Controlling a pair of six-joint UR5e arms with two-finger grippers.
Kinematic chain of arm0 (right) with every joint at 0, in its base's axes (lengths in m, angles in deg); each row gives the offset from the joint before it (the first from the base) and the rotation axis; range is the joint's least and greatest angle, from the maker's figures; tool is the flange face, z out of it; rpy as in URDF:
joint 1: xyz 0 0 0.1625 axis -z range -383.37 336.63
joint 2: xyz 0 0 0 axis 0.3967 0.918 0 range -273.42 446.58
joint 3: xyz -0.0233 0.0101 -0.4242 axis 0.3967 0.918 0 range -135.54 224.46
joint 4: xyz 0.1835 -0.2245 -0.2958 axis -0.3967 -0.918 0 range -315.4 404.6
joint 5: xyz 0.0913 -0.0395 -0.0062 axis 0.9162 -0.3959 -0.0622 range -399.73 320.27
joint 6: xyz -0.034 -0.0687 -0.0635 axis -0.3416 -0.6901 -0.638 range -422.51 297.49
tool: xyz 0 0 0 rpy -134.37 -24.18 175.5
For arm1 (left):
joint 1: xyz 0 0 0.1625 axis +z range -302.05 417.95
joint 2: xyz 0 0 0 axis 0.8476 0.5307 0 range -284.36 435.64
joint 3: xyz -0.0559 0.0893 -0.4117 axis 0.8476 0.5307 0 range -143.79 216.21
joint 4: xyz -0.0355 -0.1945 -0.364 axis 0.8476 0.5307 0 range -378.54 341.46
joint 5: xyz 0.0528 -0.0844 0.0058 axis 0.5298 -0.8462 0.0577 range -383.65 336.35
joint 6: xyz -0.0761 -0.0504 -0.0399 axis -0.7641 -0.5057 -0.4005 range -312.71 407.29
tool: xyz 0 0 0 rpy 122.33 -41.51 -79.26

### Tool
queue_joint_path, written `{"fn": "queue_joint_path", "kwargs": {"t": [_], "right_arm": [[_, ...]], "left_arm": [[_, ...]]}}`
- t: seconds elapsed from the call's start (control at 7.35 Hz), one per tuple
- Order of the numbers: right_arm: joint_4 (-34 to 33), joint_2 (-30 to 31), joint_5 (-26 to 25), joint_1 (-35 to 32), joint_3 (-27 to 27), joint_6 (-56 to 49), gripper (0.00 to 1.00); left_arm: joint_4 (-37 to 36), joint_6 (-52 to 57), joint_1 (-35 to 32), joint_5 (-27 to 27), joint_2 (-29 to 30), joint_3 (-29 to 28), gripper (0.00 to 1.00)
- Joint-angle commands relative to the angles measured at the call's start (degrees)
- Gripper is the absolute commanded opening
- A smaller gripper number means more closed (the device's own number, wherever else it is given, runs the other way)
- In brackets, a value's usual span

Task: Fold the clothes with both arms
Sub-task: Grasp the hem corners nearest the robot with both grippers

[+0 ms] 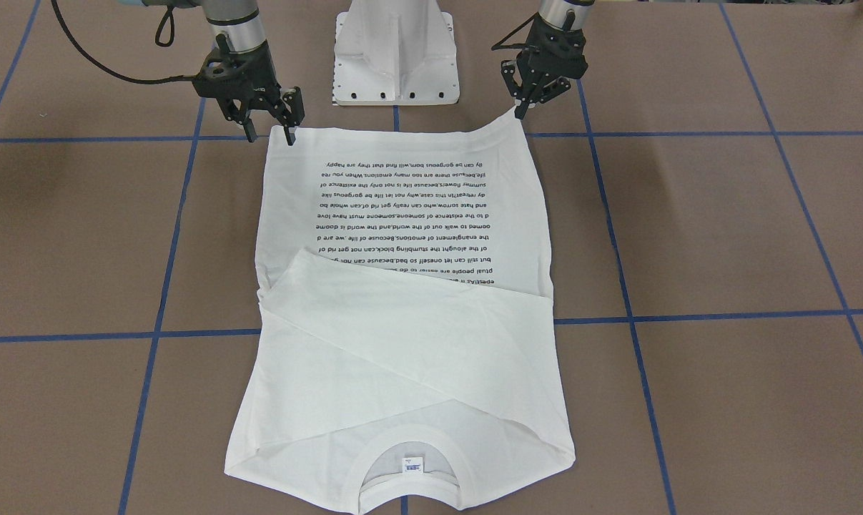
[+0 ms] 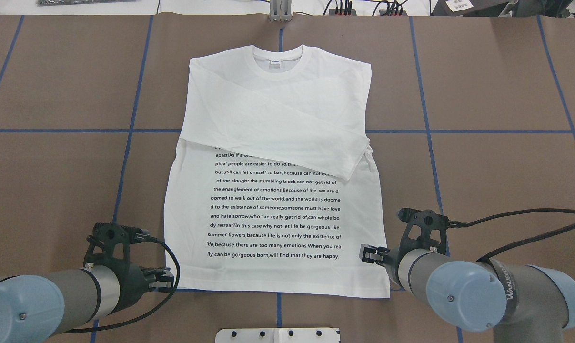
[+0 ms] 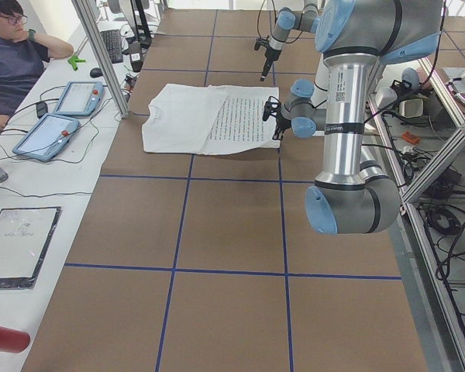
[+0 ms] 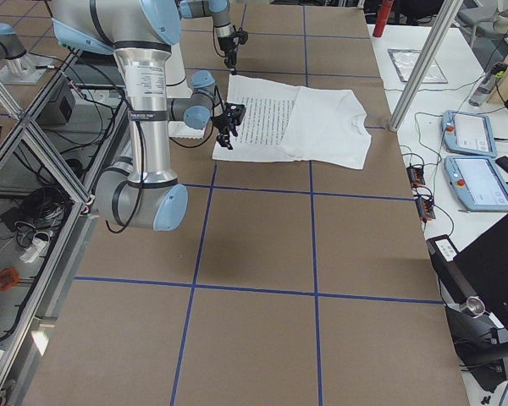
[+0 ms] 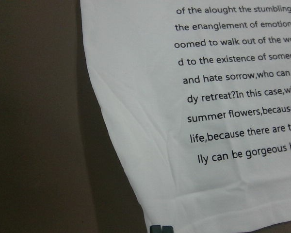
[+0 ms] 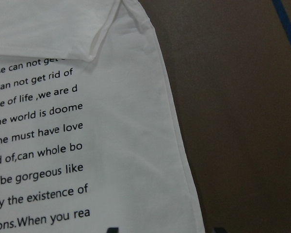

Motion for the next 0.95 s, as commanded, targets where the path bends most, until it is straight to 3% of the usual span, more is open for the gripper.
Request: {"fn": "queue_joint_path", "kwargs": {"t": [0.0, 0.82], "right_arm": [[0.4, 0.39, -3.43, 3.64, 1.43, 1.26, 0.62], [0.31, 2.85, -8.19, 10.33, 2.57, 4.0, 0.57]], "left_arm": [[-0.2, 0.07, -0.08, 0.09, 0.12, 0.66, 0.0], [-0.2, 0.07, -0.34, 0.26, 0.03, 1.01, 0.0]]}}
